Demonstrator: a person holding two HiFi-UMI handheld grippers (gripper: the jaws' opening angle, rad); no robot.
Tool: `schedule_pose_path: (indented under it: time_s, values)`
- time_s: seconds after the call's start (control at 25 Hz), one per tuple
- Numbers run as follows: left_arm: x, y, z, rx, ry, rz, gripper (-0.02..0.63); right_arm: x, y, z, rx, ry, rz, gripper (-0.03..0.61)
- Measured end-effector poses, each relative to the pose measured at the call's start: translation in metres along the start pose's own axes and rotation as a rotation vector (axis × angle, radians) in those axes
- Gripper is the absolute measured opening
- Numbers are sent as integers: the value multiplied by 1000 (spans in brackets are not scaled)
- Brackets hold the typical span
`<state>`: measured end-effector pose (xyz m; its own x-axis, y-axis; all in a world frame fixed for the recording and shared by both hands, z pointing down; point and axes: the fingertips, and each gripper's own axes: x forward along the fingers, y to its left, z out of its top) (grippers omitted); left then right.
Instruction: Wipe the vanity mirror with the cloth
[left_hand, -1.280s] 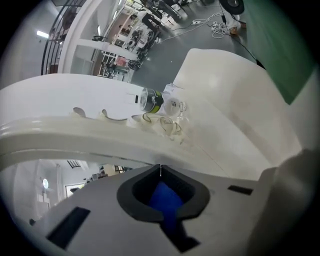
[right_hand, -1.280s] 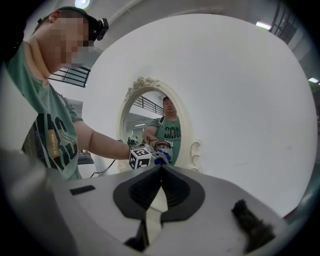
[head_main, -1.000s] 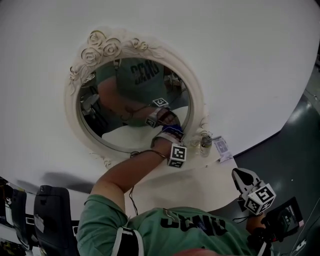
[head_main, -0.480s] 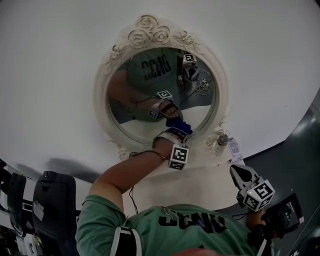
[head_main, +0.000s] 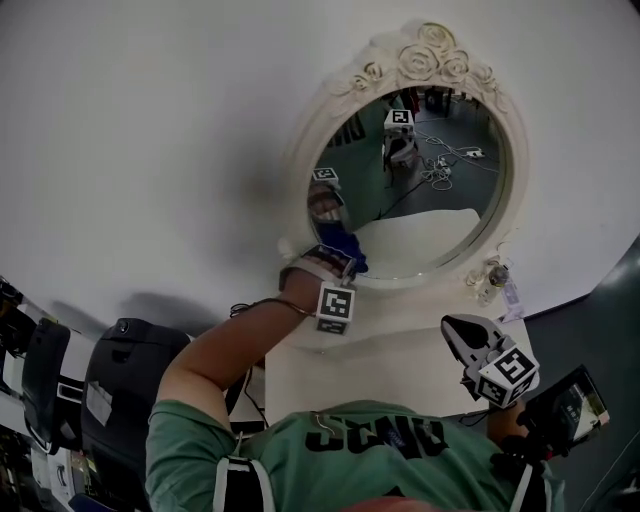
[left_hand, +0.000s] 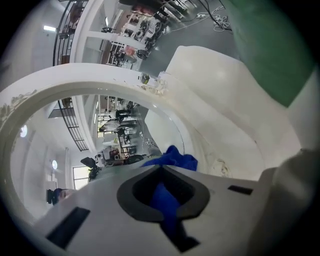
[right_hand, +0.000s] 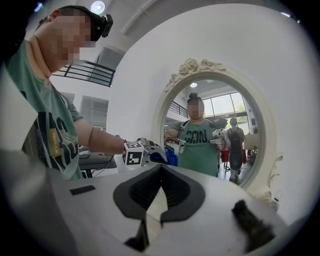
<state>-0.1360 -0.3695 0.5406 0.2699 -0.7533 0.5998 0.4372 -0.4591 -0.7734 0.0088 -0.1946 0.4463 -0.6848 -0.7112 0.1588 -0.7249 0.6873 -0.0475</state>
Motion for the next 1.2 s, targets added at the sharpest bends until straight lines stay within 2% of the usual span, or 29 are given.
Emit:
schedule_pose_path:
  time_s: [0.2, 0.48, 0.68, 0.96, 1.12, 1.2]
  values:
    - [2, -13, -15, -5, 10, -15, 15, 10, 13, -2, -11, 22, 19, 12]
    - [55, -23, 19, 33, 37, -101, 15, -36, -31, -18, 28, 33, -59, 12]
    - [104, -9, 89, 77, 3, -132, 15, -91, -90, -39, 56, 47, -126, 12]
    - [155, 34, 213, 128, -90, -108, 15, -164, -157, -58, 93, 55, -222, 12]
    - [163, 59, 260, 149, -127, -92, 15, -191, -184, -67, 118, 37, -253, 12]
    - [163, 62, 269, 164, -125, -106, 15, -201, -193, -71, 132, 33, -269, 12]
